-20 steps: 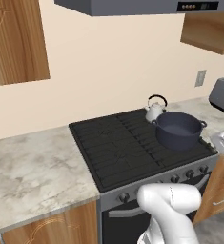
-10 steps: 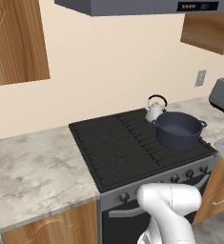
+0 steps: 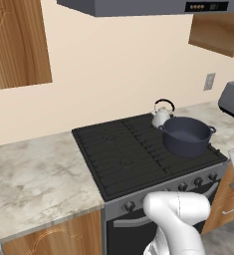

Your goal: Pick the kettle from the cabinet and place it on a stove burner. Then pick the pot from the counter and place it on another stove burner. Finally, turn both burners on.

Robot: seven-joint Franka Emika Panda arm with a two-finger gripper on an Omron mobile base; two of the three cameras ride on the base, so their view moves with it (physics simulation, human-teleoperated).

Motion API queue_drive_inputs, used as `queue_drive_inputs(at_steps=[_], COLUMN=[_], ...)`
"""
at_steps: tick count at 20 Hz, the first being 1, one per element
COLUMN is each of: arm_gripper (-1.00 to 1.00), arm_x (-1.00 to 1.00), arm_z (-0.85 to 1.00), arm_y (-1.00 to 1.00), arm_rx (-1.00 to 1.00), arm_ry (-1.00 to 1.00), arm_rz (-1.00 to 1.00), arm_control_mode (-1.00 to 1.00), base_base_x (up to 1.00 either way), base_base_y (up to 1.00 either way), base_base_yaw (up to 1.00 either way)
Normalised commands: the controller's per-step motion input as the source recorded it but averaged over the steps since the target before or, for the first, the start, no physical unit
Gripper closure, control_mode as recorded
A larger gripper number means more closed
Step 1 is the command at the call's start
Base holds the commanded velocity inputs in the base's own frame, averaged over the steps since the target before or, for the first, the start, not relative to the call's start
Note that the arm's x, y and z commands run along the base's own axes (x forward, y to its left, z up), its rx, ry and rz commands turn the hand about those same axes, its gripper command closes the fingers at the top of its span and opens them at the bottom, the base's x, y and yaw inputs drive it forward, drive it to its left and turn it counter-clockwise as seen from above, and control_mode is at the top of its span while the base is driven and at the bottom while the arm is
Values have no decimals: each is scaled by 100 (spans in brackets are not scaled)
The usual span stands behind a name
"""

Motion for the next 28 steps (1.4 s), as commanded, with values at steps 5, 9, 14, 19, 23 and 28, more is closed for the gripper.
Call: queue_drive_inputs(at_steps=[5, 9, 14, 19, 23, 28], arm_gripper=[-100, -100, -100, -100, -100, -100], arm_x=[0, 0, 0, 0, 0, 4], arm_z=[-7, -12, -15, -6, -1, -8], arm_y=[0, 1, 5, 6, 0, 0], arm_rx=[29, 27, 26, 21, 17, 13], arm_ry=[0, 0, 0, 1, 6, 11], arm_rz=[-1, -3, -9, -14, -16, -15], arm_control_mode=[-100, -100, -100, -100, -100, -100], base_base_x=[0, 0, 0, 0, 0, 0], base_base_y=[0, 0, 0, 0, 0, 0], base_base_yaw=[0, 0, 0, 0, 0, 0])
